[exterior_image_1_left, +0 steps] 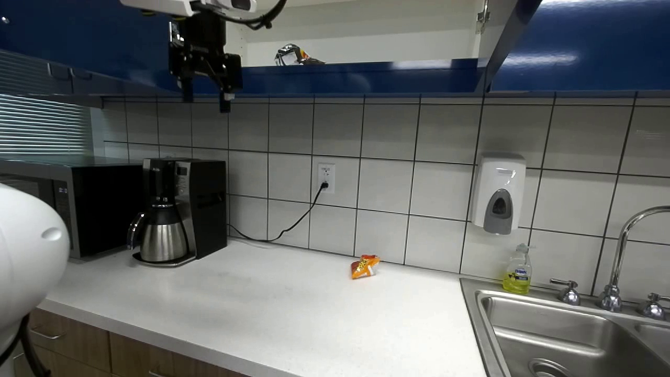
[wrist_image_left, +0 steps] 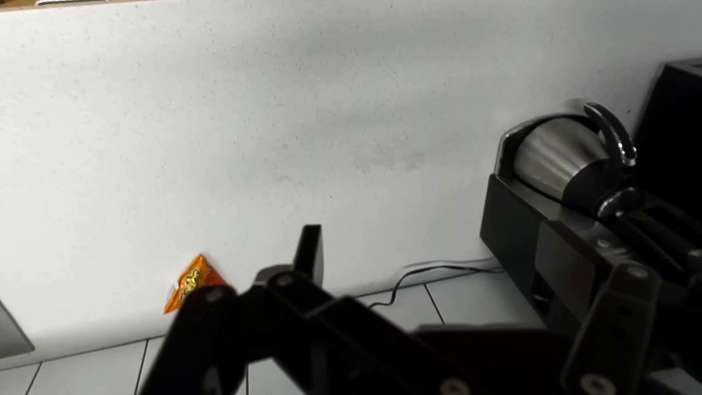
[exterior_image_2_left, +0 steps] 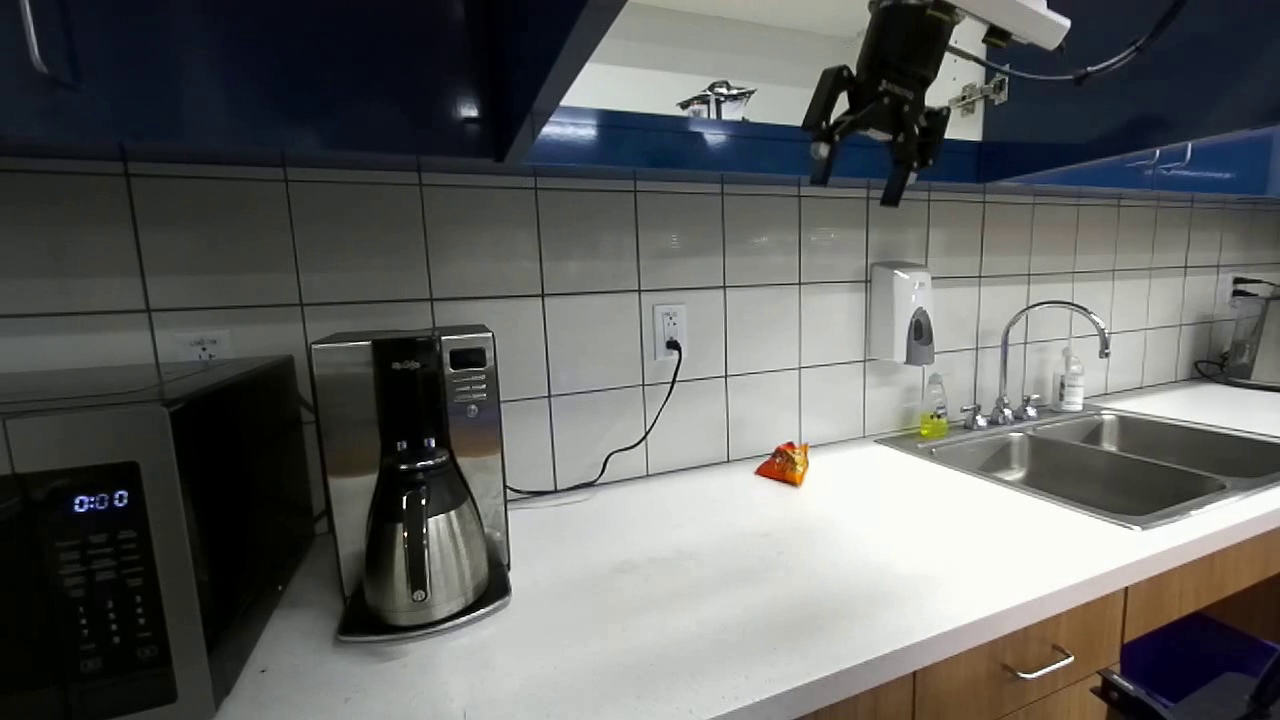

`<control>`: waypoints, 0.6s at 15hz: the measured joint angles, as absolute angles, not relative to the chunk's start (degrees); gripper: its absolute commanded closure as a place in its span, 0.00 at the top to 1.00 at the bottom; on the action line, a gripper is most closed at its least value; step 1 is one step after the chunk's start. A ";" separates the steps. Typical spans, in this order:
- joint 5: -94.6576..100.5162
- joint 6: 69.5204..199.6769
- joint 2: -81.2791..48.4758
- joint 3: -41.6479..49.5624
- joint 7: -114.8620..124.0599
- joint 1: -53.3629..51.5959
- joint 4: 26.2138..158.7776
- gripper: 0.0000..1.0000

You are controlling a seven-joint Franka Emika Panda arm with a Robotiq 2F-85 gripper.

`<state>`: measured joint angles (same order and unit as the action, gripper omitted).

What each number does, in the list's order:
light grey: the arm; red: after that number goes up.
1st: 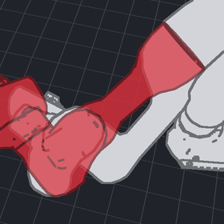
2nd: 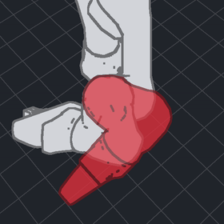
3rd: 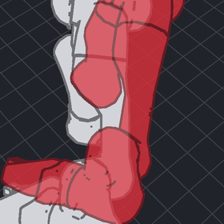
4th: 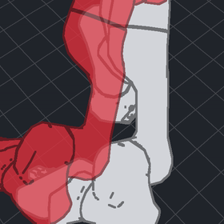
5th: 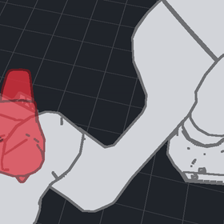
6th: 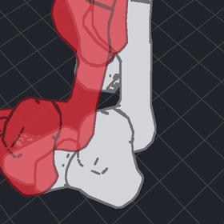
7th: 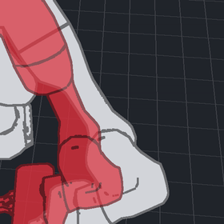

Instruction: Put the black packet in the upper cabinet.

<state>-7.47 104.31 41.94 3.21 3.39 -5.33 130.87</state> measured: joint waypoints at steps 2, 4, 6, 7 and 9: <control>-7.51 105.57 41.92 4.33 1.97 -5.06 134.39 1.00; -7.51 107.20 41.88 4.86 1.00 -4.44 137.43 1.00; -7.51 108.96 41.84 5.05 0.73 -3.73 140.10 1.00; -7.51 109.78 41.82 5.10 0.71 -3.46 141.25 1.00; -7.51 110.99 41.75 5.14 0.71 -3.08 143.29 1.00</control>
<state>-7.51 110.99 41.75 5.14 0.71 -3.08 143.29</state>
